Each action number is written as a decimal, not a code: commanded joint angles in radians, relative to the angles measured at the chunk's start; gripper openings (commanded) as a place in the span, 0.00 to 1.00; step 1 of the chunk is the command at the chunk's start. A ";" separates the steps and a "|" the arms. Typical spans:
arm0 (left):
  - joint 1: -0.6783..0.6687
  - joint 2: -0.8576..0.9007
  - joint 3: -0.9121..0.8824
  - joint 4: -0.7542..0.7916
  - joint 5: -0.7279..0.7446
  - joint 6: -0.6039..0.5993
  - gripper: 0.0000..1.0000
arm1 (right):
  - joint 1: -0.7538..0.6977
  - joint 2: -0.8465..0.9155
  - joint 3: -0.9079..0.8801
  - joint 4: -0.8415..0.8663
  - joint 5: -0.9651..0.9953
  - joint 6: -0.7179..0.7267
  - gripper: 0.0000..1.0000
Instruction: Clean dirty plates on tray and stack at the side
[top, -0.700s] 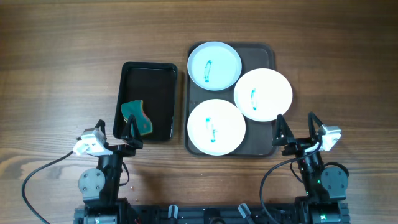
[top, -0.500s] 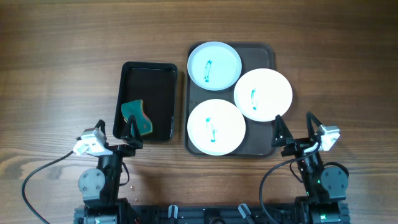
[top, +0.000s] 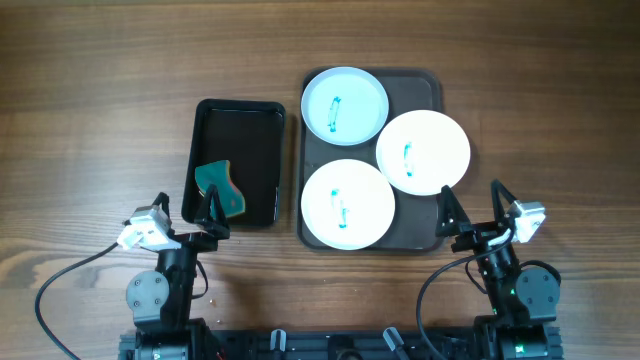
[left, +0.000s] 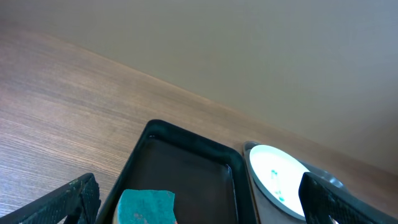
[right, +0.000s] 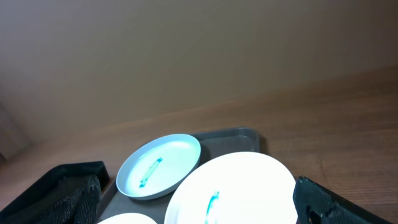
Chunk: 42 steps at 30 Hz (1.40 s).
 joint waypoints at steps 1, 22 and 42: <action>-0.006 -0.007 -0.002 -0.010 -0.010 -0.005 1.00 | -0.004 -0.007 -0.003 0.008 -0.016 0.004 1.00; -0.006 -0.007 -0.002 -0.002 0.000 -0.019 1.00 | -0.004 -0.007 -0.003 0.008 -0.016 0.004 1.00; -0.006 0.093 0.238 -0.003 0.189 -0.024 1.00 | -0.004 0.085 0.285 0.025 -0.245 -0.087 1.00</action>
